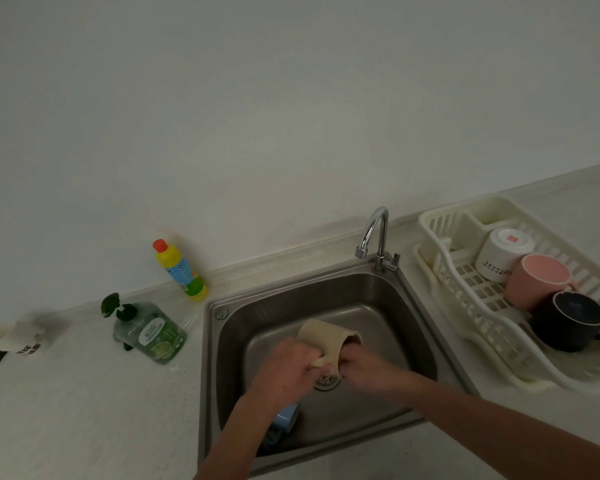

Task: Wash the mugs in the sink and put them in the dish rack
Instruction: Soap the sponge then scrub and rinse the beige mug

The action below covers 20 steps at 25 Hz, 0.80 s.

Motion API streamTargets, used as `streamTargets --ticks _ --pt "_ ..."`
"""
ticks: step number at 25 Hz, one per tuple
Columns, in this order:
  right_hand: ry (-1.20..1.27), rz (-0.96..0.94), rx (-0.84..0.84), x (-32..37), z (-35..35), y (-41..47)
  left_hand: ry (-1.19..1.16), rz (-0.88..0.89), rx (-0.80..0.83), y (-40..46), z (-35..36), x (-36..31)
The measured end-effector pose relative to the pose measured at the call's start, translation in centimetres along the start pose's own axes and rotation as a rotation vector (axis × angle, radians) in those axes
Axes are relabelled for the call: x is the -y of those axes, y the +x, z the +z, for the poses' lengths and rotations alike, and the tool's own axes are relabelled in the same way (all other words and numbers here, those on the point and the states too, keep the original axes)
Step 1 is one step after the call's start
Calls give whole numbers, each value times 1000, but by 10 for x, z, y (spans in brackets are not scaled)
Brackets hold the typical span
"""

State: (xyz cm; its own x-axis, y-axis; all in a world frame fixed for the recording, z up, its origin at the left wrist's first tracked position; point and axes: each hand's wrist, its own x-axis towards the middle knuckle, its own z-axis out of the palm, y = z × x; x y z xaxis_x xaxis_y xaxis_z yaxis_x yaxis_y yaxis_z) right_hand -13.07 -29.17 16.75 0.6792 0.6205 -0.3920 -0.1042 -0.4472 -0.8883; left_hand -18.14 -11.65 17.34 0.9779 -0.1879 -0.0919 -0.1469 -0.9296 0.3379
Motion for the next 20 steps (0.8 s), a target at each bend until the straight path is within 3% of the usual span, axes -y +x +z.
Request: streamTargets --ticks 2,3,5,7,8,9,11,13,15,16,17,18,20 --pt "467 129 -59 5 -6 -7 -44 -4 -11 -2 -5 5" --pt "589 150 15 -2 -10 -10 -52 -5 -25 -5 -8 8" --pt "350 114 38 -3 -15 -21 -32 -13 -42 -8 -13 9" --pt "-318 19 87 5 -13 -24 -10 -25 6 -7 -11 4" --pt "-537 -20 88 11 -13 -23 1 -31 45 -5 -9 -2" --pt "-549 -3 96 15 -10 -19 7 -31 68 -3 -5 -7" --pt "-117 -21 119 12 -4 -10 -13 -34 67 -1 0 -12" --pt "335 63 34 7 -6 -13 -51 -52 63 -1 -1 -8" --pt "600 150 8 0 -13 -14 -53 -62 37 -2 -4 2" --pt "491 87 12 -1 -15 -12 -63 -80 19 -2 -9 4" --pt "232 20 7 -12 -13 -15 -73 -95 8 -1 -10 7" --pt "-221 -136 -1 -10 -11 -18 -72 -101 21 -1 -12 6" --pt "-725 -207 -46 -16 -11 -14 -37 -66 71 2 -8 1"
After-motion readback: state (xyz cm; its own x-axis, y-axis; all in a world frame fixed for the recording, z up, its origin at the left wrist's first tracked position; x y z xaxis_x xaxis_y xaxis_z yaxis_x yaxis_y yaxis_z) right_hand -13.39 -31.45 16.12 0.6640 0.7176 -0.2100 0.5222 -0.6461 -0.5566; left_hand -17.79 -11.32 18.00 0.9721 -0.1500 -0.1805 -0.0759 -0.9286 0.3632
